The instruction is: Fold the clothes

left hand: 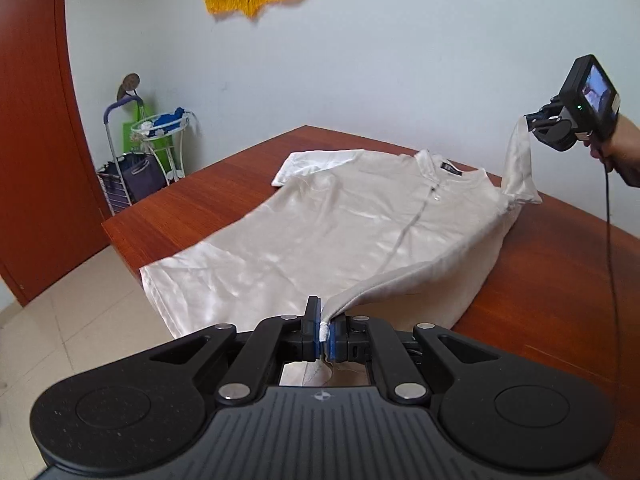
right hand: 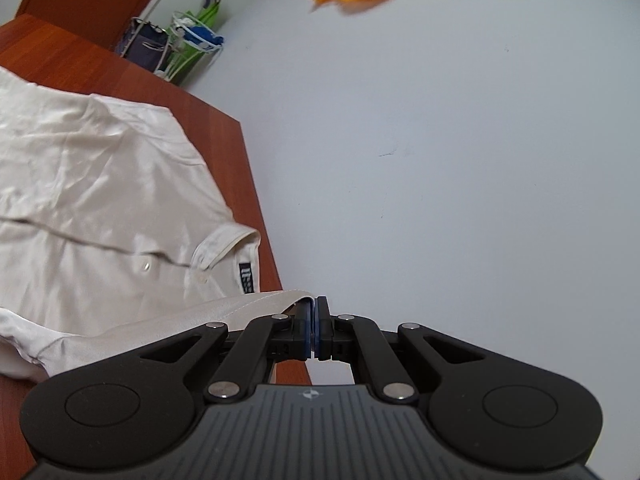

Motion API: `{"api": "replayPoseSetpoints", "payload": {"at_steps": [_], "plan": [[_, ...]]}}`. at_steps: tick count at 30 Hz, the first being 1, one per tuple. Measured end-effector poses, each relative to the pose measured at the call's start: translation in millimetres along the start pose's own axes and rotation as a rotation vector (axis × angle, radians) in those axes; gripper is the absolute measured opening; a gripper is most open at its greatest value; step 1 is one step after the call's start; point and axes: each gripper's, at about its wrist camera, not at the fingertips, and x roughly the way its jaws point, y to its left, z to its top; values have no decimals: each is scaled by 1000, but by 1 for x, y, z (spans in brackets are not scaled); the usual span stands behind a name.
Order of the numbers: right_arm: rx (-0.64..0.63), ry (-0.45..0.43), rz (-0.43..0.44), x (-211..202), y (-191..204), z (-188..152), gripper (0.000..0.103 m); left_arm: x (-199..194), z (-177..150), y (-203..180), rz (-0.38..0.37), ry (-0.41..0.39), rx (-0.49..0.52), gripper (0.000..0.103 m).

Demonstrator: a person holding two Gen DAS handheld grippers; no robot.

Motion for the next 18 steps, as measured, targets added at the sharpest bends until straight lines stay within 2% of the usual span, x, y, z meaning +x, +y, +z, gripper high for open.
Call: {"api": "replayPoseSetpoints", "payload": {"at_steps": [10,18], "plan": [[48,26,-53,60,21,87,2,38,37,80,-60,-17,6,4],[23,33,-30,115,53,153,2,73,65,128,-45,2,-43,4]]}}
